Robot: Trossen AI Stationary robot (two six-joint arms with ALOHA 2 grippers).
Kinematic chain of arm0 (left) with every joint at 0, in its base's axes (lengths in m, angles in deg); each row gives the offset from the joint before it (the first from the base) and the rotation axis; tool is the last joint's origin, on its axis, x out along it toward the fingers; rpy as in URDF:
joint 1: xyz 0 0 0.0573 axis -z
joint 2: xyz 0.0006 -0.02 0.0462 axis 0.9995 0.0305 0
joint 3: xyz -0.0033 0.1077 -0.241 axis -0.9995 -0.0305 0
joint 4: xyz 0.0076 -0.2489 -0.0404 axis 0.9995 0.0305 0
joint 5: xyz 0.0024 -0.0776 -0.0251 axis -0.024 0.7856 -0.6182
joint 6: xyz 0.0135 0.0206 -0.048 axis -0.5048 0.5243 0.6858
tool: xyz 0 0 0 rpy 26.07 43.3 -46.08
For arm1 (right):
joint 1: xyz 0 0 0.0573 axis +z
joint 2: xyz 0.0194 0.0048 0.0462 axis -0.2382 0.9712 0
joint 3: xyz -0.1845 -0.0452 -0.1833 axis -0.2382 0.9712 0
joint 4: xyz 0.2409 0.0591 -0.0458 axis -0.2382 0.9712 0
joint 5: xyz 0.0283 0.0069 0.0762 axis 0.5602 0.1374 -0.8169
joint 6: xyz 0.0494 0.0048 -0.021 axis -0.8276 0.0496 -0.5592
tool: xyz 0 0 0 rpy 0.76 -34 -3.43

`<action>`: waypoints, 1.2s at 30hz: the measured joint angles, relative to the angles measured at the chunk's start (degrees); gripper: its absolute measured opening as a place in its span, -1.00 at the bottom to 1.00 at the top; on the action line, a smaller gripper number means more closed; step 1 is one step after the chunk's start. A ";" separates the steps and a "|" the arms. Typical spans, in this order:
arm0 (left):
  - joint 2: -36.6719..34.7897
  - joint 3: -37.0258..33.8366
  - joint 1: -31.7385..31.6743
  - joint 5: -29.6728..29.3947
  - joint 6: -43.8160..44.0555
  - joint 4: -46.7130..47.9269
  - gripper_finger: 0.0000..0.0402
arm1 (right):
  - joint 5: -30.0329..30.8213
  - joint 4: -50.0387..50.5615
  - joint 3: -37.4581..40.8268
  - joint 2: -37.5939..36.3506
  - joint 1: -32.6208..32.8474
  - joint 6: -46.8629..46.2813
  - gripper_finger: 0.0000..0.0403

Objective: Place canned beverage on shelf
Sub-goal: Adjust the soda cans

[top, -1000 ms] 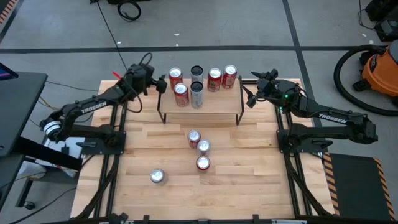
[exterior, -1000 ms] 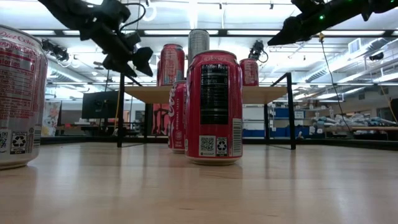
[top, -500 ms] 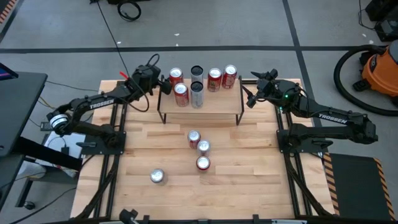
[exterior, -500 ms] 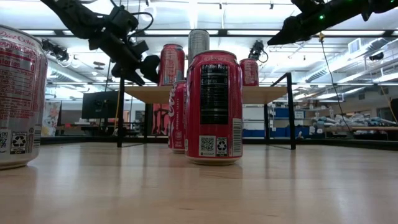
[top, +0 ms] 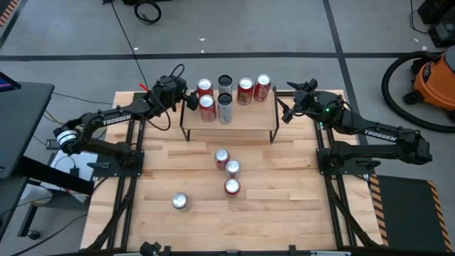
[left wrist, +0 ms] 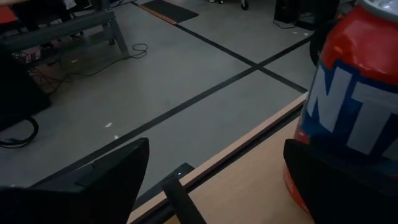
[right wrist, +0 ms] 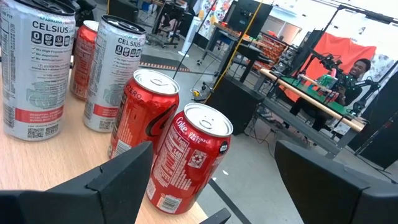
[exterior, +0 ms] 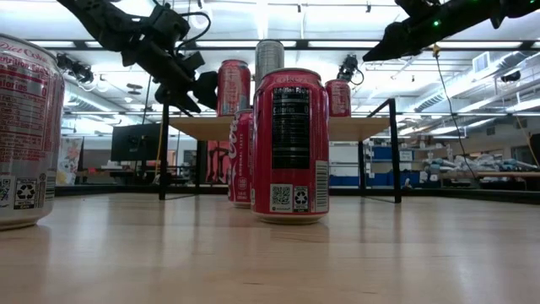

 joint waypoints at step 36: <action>0.09 0.00 0.55 2.36 0.69 -2.22 0.91 | -0.42 0.00 0.00 -0.01 0.02 -0.02 0.73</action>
